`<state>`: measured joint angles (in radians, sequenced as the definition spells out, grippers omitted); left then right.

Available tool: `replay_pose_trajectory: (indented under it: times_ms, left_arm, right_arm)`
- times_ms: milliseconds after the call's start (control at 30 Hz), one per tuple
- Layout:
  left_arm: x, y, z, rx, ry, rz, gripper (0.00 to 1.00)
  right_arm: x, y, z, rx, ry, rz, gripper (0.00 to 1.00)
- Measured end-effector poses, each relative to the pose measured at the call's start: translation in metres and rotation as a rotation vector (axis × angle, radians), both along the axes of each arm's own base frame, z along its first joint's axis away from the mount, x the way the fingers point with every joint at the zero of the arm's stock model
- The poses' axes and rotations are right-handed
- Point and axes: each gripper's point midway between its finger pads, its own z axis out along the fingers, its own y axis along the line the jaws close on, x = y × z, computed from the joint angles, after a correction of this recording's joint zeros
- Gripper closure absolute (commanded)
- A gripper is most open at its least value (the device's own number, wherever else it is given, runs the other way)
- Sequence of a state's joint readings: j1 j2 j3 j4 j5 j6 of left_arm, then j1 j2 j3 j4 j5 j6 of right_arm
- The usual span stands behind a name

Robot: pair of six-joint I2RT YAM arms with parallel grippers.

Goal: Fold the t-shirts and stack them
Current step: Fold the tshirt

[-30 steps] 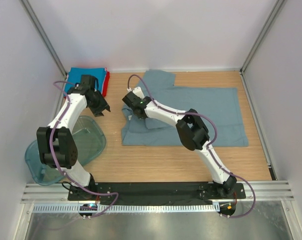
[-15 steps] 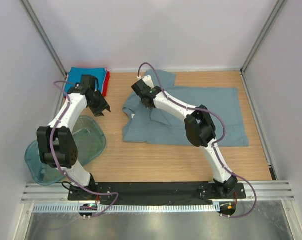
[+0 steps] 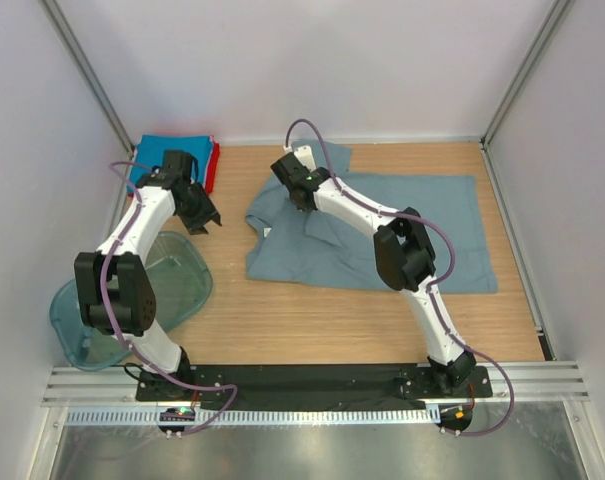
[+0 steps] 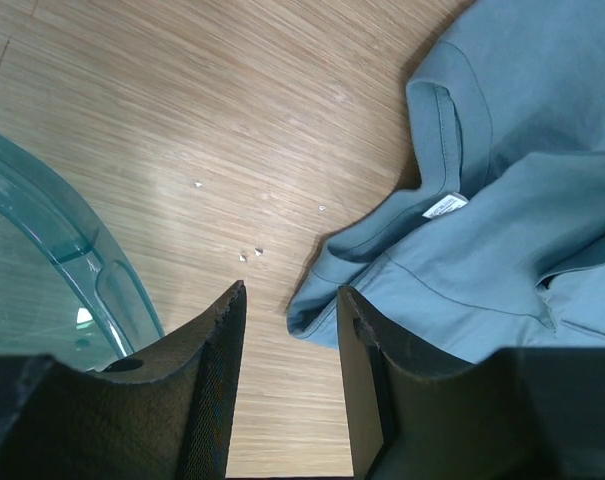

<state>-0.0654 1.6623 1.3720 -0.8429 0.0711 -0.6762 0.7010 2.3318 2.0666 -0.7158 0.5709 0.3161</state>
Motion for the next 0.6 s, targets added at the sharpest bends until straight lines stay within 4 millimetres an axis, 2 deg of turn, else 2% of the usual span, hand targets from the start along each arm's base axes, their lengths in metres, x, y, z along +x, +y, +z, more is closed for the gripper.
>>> replay_pose_trajectory:
  times_ms: [233, 433, 600]
  left_arm:
    - [-0.003, -0.002, -0.001, 0.015, 0.006, -0.033, 0.57]
    - [-0.008, -0.008, 0.0, 0.058, 0.018, -0.081, 0.57]
    - [-0.01, -0.017, 0.001, 0.096, 0.02, -0.138, 0.57]
  right_arm:
    - [0.006, -0.007, -0.003, 0.036, 0.018, -0.016, 0.97]
    - [0.021, -0.025, -0.004, 0.078, 0.032, -0.043, 0.95]
    - [0.029, -0.035, -0.006, 0.124, 0.048, -0.056, 0.69]
